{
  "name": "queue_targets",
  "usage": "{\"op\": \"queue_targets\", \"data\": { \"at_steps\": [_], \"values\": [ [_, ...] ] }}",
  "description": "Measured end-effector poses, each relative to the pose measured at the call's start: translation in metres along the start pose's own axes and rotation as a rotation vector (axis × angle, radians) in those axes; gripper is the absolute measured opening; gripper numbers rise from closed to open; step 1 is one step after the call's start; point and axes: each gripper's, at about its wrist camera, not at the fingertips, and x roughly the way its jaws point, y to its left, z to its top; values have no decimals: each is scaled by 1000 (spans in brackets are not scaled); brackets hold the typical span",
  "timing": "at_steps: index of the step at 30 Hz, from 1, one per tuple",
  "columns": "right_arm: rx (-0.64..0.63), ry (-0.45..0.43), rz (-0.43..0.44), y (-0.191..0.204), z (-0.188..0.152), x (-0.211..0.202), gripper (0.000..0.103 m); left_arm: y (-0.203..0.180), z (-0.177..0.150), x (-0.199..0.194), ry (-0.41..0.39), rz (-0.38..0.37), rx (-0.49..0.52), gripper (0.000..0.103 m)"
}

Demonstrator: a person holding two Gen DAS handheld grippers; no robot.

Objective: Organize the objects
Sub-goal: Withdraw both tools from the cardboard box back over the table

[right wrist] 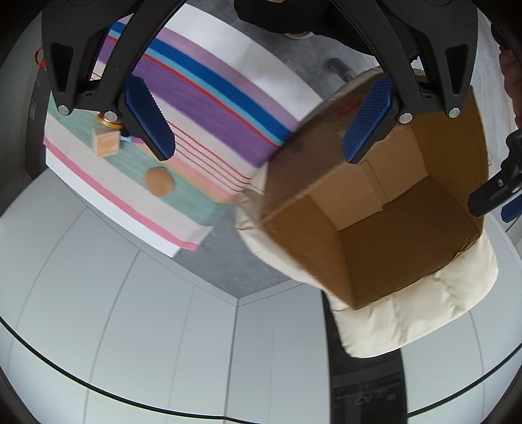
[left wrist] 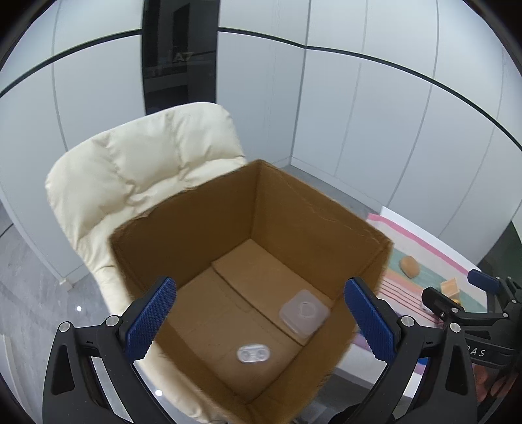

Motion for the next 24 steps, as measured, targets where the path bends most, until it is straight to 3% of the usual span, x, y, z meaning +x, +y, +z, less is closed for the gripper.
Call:
{"op": "queue_targets", "data": {
  "at_steps": [24],
  "values": [
    [189, 9, -126, -132, -45, -30, 103, -130, -2, 13, 11, -147, 162, 103]
  ]
}}
